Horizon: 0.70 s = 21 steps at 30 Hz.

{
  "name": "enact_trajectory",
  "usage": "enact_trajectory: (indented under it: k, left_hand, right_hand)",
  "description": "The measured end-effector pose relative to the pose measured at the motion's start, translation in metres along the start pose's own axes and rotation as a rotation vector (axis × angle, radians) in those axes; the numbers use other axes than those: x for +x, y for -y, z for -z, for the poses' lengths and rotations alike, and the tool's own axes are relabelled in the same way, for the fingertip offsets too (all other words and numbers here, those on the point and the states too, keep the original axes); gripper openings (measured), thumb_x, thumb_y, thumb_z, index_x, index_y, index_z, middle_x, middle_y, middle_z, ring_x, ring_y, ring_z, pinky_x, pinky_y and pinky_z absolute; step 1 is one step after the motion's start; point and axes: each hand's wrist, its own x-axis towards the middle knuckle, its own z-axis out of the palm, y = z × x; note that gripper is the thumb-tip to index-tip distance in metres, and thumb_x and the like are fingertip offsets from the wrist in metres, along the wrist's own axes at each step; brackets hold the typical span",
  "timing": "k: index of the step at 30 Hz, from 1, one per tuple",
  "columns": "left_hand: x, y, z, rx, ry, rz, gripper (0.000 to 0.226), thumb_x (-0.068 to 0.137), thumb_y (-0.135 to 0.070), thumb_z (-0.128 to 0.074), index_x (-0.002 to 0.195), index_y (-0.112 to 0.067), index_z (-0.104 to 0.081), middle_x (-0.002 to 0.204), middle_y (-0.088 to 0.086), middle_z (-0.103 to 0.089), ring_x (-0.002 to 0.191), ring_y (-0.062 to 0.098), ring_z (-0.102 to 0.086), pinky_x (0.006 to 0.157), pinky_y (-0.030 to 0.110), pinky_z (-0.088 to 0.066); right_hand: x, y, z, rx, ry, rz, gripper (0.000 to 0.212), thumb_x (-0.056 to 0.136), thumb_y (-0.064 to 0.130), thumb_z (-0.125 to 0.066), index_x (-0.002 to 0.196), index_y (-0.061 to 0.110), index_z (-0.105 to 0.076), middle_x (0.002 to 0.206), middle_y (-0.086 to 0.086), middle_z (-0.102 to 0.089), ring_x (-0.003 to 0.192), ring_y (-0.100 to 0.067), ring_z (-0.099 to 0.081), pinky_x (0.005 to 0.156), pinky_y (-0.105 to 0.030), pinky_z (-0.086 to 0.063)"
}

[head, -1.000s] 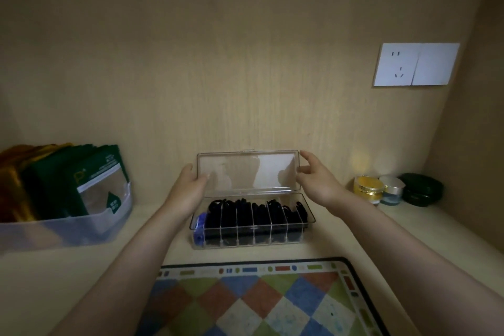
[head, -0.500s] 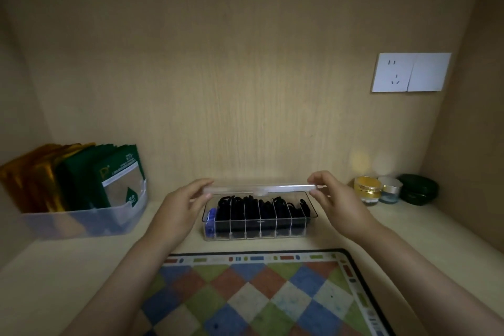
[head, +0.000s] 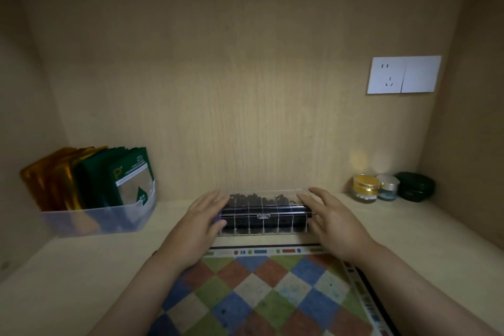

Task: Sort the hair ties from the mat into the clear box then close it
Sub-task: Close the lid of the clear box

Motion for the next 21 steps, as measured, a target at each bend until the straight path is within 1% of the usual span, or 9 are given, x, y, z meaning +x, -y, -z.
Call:
enact_trajectory:
  k: [2, 4, 8, 10, 12, 14, 16, 18, 21]
  left_hand:
    - [-0.001, -0.001, -0.005, 0.043, 0.017, -0.045, 0.057, 0.102, -0.032, -0.051, 0.154, -0.033, -0.026, 0.157, -0.021, -0.012, 0.147, -0.001, -0.008, 0.114, 0.013, -0.002]
    - [-0.003, 0.000, -0.009, 0.054, -0.001, -0.044, 0.057, 0.103, -0.032, -0.049, 0.154, -0.035, -0.024, 0.158, -0.022, -0.009, 0.146, -0.005, -0.004, 0.113, 0.010, -0.002]
    - [-0.005, 0.000, -0.014, 0.037, -0.029, -0.035, 0.054, 0.103, -0.031, -0.048, 0.152, -0.036, -0.026, 0.155, -0.024, -0.008, 0.145, -0.006, -0.003, 0.112, 0.008, 0.000]
    - [-0.004, -0.001, -0.016, 0.008, -0.053, -0.023, 0.052, 0.102, -0.027, -0.051, 0.150, -0.034, -0.034, 0.155, -0.021, -0.012, 0.146, -0.001, -0.009, 0.115, 0.013, -0.004]
    - [-0.003, -0.002, -0.017, -0.076, -0.105, 0.020, 0.048, 0.100, -0.019, -0.055, 0.145, -0.032, -0.046, 0.154, -0.015, -0.024, 0.141, 0.004, -0.024, 0.117, 0.020, -0.017]
    - [-0.001, -0.003, -0.017, -0.146, -0.161, 0.064, 0.046, 0.098, -0.013, -0.059, 0.140, -0.029, -0.054, 0.148, -0.008, -0.037, 0.133, 0.006, -0.039, 0.111, 0.018, -0.028]
    - [0.003, -0.003, -0.016, -0.151, -0.196, 0.091, 0.046, 0.095, -0.013, -0.063, 0.139, -0.026, -0.055, 0.137, -0.006, -0.045, 0.125, 0.006, -0.047, 0.105, 0.011, -0.028]
    - [0.009, -0.003, -0.015, -0.169, -0.215, 0.141, 0.044, 0.094, -0.013, -0.065, 0.137, -0.021, -0.057, 0.128, -0.008, -0.045, 0.117, 0.005, -0.049, 0.099, 0.005, -0.026]
    - [0.020, -0.002, -0.015, -0.195, -0.227, 0.210, 0.042, 0.094, -0.012, -0.065, 0.135, -0.016, -0.057, 0.123, -0.007, -0.046, 0.112, 0.005, -0.050, 0.097, 0.009, -0.029]
  right_hand:
    - [-0.001, 0.001, -0.002, -0.011, 0.012, 0.036, 0.065, 0.095, 0.017, -0.059, 0.154, 0.029, -0.034, 0.161, 0.001, -0.032, 0.143, -0.017, -0.038, 0.117, -0.022, -0.025]
    - [-0.002, 0.003, -0.003, 0.011, 0.002, 0.029, 0.063, 0.097, 0.011, -0.055, 0.153, 0.027, -0.035, 0.161, 0.003, -0.030, 0.145, -0.015, -0.035, 0.115, -0.016, -0.017]
    - [-0.003, 0.005, -0.004, 0.040, -0.006, -0.008, 0.058, 0.099, 0.010, -0.051, 0.152, 0.029, -0.037, 0.162, 0.007, -0.027, 0.144, -0.011, -0.035, 0.111, -0.011, -0.016]
    - [-0.002, 0.006, -0.004, 0.089, 0.014, -0.043, 0.056, 0.099, 0.012, -0.052, 0.151, 0.031, -0.039, 0.163, 0.006, -0.025, 0.141, -0.014, -0.040, 0.109, -0.013, -0.022]
    - [-0.001, 0.008, -0.004, 0.138, 0.009, -0.099, 0.053, 0.099, 0.015, -0.054, 0.148, 0.033, -0.044, 0.159, 0.001, -0.027, 0.127, -0.016, -0.053, 0.101, -0.012, -0.030]
    - [0.002, 0.009, -0.004, 0.170, 0.010, -0.139, 0.052, 0.099, 0.015, -0.055, 0.147, 0.035, -0.045, 0.153, 0.000, -0.030, 0.114, -0.013, -0.057, 0.095, -0.010, -0.031]
    - [0.008, 0.009, -0.005, 0.193, 0.024, -0.159, 0.053, 0.099, 0.014, -0.055, 0.147, 0.034, -0.044, 0.151, 0.001, -0.031, 0.115, -0.011, -0.055, 0.096, -0.010, -0.031]
    - [0.015, 0.009, -0.008, 0.206, 0.035, -0.170, 0.053, 0.099, 0.014, -0.055, 0.147, 0.033, -0.043, 0.151, 0.001, -0.031, 0.116, -0.010, -0.054, 0.097, -0.011, -0.031]
    - [0.026, 0.010, -0.014, 0.219, 0.047, -0.180, 0.055, 0.099, 0.014, -0.054, 0.149, 0.033, -0.041, 0.153, 0.000, -0.029, 0.125, -0.016, -0.052, 0.101, -0.015, -0.031]
